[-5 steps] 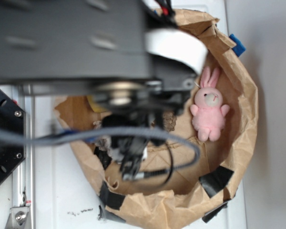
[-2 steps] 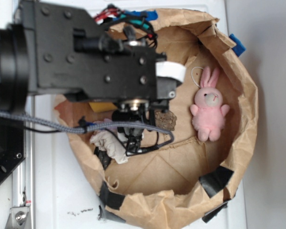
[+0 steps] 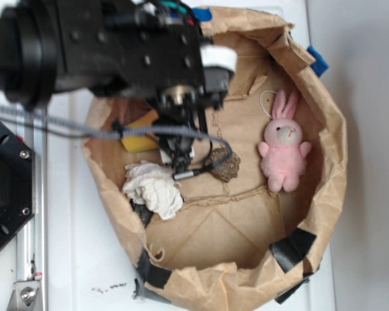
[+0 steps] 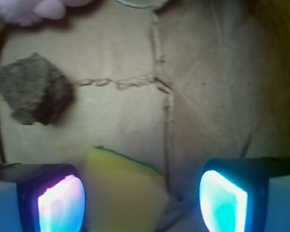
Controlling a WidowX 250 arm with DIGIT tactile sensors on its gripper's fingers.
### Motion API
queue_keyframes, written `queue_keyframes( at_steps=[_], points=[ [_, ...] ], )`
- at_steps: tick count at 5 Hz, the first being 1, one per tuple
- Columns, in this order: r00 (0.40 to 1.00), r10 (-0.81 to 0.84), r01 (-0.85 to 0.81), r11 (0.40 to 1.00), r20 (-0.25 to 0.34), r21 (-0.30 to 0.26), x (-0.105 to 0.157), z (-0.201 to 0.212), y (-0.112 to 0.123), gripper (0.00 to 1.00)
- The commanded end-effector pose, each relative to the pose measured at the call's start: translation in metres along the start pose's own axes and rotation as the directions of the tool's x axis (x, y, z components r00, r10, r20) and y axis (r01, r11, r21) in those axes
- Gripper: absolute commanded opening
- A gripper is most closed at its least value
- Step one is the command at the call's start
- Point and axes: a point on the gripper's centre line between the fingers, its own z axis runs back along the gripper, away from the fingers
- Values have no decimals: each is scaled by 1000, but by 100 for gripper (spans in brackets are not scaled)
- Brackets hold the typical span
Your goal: Grab the green sponge.
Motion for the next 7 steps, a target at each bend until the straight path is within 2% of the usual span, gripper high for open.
queue_keyframes(
  at_steps=[1,3,4,7],
  points=[
    [995,91,-90,996,45,-21,0,4,15,100],
    [988,145,-142,988,44,-68,0,3,-16,100],
    [987,149,-143,986,65,-81,3,10,-22,100],
    [986,157,-153,985,51,-76,-12,-6,-33,100]
  ],
)
